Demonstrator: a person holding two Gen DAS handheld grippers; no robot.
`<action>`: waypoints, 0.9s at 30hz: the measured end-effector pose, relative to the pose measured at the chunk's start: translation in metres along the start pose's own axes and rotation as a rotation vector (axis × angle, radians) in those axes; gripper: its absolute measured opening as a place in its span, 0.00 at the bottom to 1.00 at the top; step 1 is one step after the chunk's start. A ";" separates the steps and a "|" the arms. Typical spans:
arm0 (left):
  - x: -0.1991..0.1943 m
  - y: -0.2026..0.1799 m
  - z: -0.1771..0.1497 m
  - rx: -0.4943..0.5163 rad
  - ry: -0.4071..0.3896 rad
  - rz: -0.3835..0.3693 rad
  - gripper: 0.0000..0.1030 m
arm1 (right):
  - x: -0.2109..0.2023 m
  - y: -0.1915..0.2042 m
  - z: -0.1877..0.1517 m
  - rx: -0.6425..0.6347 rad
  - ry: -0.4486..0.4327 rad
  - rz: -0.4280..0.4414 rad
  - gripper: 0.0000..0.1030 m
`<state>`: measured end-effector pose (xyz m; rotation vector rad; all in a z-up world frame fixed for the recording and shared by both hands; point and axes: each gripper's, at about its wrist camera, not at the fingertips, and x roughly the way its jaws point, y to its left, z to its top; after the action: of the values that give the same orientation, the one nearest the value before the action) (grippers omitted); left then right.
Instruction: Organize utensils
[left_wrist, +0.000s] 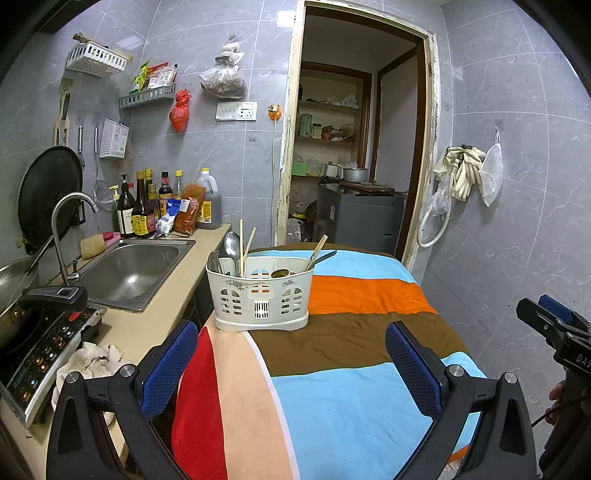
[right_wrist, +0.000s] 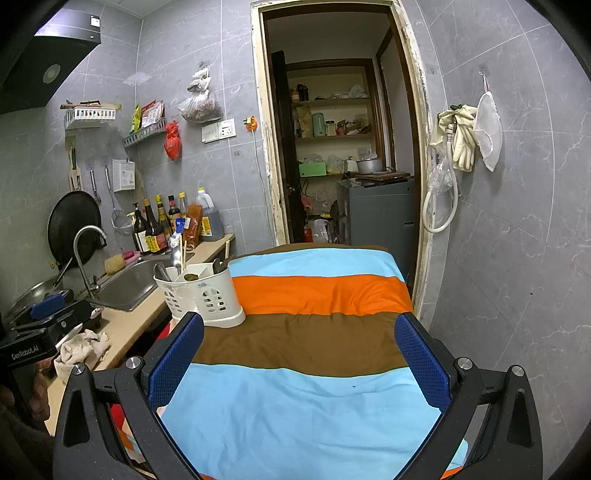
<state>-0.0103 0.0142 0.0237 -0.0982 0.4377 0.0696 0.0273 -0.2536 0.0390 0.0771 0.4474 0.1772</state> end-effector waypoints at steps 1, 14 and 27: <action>0.000 0.000 0.000 0.001 0.000 0.000 0.99 | 0.000 0.001 0.000 0.000 0.000 0.001 0.98; 0.000 0.000 -0.001 -0.001 0.000 0.001 0.99 | -0.001 0.003 0.000 -0.001 -0.001 -0.001 0.98; 0.000 0.001 -0.001 0.000 -0.001 0.001 0.99 | -0.001 0.004 -0.001 0.000 -0.002 -0.003 0.98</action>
<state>-0.0108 0.0152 0.0229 -0.0978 0.4365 0.0703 0.0254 -0.2496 0.0392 0.0768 0.4459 0.1746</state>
